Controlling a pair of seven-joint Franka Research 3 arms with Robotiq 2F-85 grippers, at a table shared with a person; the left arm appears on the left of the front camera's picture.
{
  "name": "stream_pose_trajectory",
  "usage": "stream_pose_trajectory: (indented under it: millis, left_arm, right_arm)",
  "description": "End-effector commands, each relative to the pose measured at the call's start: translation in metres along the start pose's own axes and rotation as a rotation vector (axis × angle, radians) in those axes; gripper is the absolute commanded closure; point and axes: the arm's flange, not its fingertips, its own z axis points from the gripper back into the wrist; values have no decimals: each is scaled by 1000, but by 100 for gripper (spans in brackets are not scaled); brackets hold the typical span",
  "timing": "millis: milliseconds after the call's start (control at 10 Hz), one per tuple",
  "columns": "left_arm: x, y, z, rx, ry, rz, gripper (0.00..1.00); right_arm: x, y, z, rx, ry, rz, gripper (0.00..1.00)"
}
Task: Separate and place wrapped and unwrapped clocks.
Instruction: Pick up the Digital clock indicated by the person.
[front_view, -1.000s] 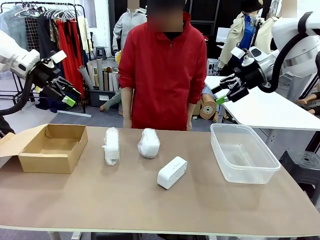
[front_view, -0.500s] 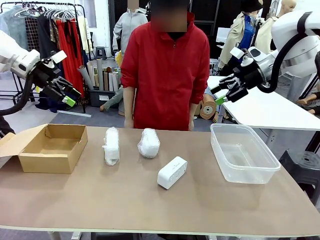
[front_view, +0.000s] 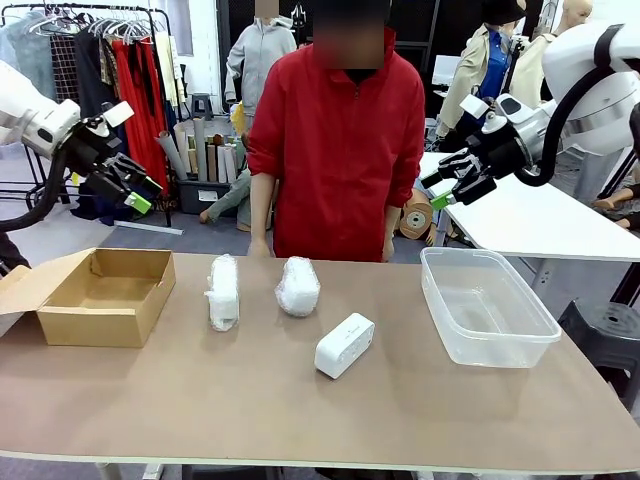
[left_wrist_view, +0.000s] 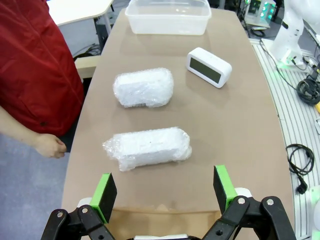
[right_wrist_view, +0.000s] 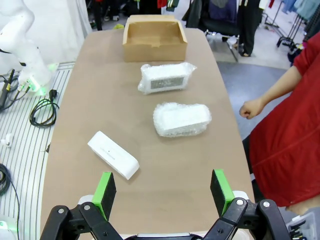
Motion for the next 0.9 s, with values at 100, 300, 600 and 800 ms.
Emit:
stream_pose_trajectory:
  millis: [100, 300, 600, 800]
  left_arm:
    - [0, 0, 0, 1, 0, 1, 0]
    - [0, 0, 0, 1, 0, 1, 0]
    - [0, 0, 0, 1, 0, 1, 0]
    - [0, 0, 0, 1, 0, 1, 0]
  right_arm:
    - [0, 0, 1, 0, 0, 0, 0]
    - [0, 0, 1, 0, 0, 0, 0]
    - [0, 0, 1, 0, 0, 0, 0]
    - [0, 0, 1, 0, 0, 0, 0]
